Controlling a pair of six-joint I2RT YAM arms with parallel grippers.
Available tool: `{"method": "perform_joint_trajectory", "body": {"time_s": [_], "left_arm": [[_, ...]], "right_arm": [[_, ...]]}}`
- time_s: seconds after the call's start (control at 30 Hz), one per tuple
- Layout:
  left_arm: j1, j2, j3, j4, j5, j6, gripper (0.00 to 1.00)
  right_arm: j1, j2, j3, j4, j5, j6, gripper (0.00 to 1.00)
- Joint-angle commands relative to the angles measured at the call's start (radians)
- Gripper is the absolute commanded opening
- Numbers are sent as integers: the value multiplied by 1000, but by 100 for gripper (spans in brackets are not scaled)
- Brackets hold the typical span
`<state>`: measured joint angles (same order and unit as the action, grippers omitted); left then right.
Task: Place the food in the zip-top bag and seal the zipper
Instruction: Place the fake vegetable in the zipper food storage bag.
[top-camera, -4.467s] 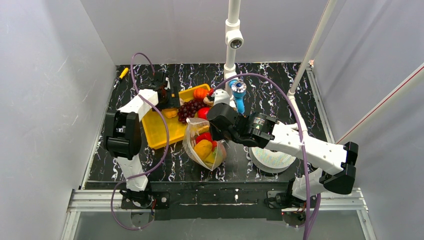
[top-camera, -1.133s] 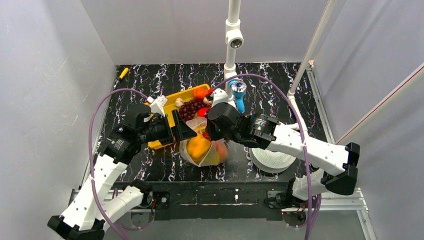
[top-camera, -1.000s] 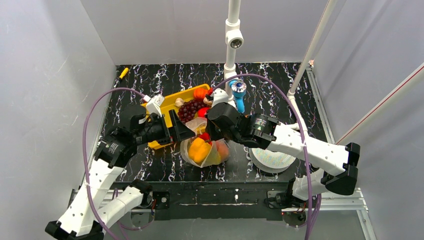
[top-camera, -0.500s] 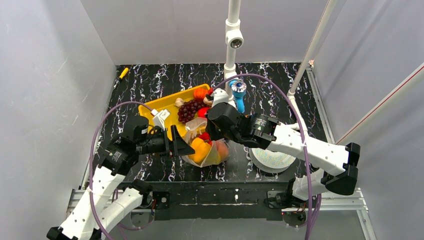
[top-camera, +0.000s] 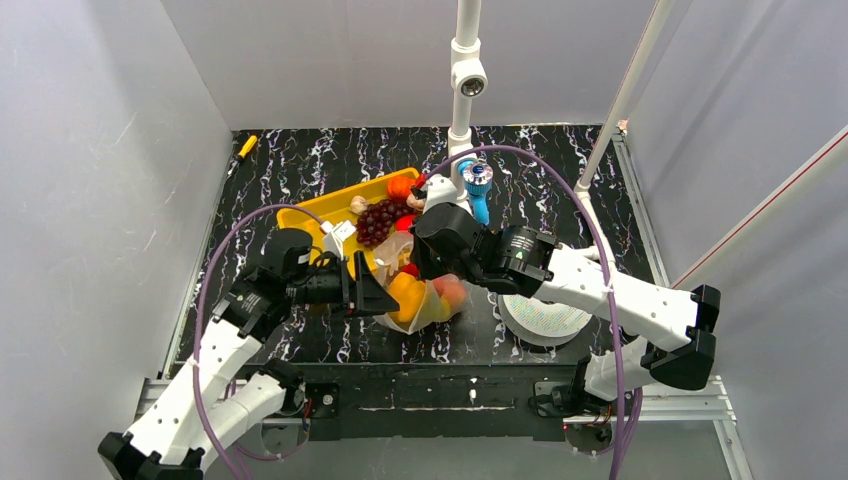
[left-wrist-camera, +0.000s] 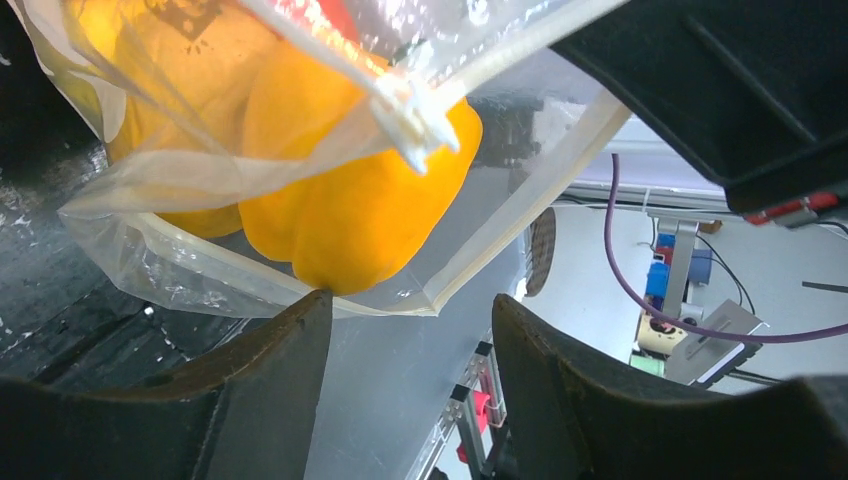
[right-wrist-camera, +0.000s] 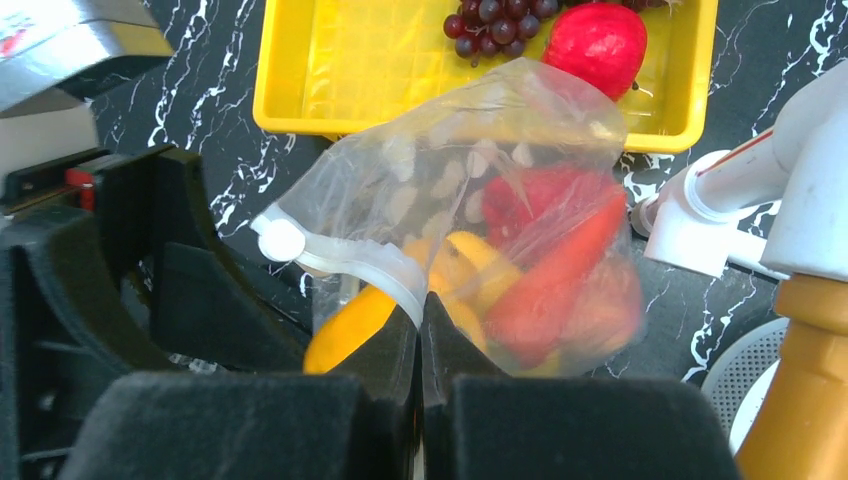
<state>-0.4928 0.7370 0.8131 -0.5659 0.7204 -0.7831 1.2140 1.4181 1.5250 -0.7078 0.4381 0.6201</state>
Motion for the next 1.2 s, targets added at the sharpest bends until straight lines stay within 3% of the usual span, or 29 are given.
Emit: {"method": "perform_joint_trajectory", "body": {"time_s": [0.0,0.37,0.63,0.8,1.03,1.17], "left_arm": [[-31,46,3,130,33,-47,60],[-44,101,85,226,-195,-85,71],[-44,80,113,135,-360,-35,73],[-44,42,156,69,-335,-8,73],[-44,-32,289,-111,-289,51,76],[-44,-47,376,-251,-301,106,72]], "right_arm": [[7,-1,62,35,-6,-7,1],[7,10,52,44,-86,24,1],[7,-44,50,106,-206,76,1],[-4,-56,42,122,-179,99,1],[-69,-53,-16,184,-306,200,1],[-88,-50,-63,227,-345,232,1]]}}
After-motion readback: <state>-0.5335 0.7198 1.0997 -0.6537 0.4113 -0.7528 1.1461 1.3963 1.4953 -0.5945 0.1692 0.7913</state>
